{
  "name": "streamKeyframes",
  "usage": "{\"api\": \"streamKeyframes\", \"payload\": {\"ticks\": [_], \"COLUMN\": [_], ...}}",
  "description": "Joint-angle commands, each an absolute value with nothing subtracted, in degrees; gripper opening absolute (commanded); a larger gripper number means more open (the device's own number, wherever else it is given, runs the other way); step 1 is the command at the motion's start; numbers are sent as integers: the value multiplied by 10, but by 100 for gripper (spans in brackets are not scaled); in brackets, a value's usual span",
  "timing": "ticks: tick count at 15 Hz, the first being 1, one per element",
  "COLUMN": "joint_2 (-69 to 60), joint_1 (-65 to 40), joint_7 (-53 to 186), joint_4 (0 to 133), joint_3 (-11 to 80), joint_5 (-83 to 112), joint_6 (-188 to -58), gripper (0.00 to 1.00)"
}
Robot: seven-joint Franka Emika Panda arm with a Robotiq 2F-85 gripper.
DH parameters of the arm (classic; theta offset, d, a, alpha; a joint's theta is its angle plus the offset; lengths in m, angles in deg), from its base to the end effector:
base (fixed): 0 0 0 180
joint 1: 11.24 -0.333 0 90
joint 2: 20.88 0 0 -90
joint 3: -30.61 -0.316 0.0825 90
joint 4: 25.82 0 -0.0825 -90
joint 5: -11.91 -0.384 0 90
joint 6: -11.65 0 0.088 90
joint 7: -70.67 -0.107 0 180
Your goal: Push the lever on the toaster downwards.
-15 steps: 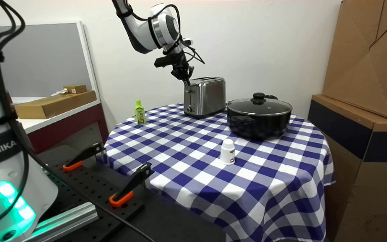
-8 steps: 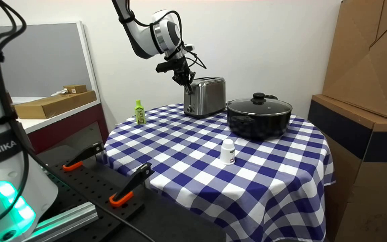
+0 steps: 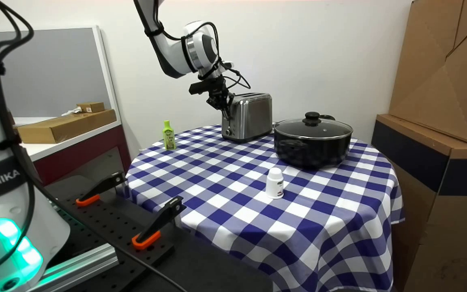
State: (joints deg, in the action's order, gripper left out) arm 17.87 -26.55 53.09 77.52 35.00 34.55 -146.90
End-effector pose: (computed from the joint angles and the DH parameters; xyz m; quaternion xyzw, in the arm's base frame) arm 0.6589 0.1488 0.1962 0.9752 0.1255 0.1631 0.0818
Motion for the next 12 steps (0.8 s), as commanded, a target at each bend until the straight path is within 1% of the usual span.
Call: {"api": "streamKeyframes", "payload": {"ticks": [1, 7, 12], "joint_2": [221, 264, 268], "joint_1": [-278, -280, -284], "joint_7": [558, 571, 580], "joint_4": [748, 725, 723], "joint_3": [362, 372, 369], "joint_5": [335, 334, 333], "joint_6": [-1486, -1502, -1506], "gripper": [0, 0, 0]}}
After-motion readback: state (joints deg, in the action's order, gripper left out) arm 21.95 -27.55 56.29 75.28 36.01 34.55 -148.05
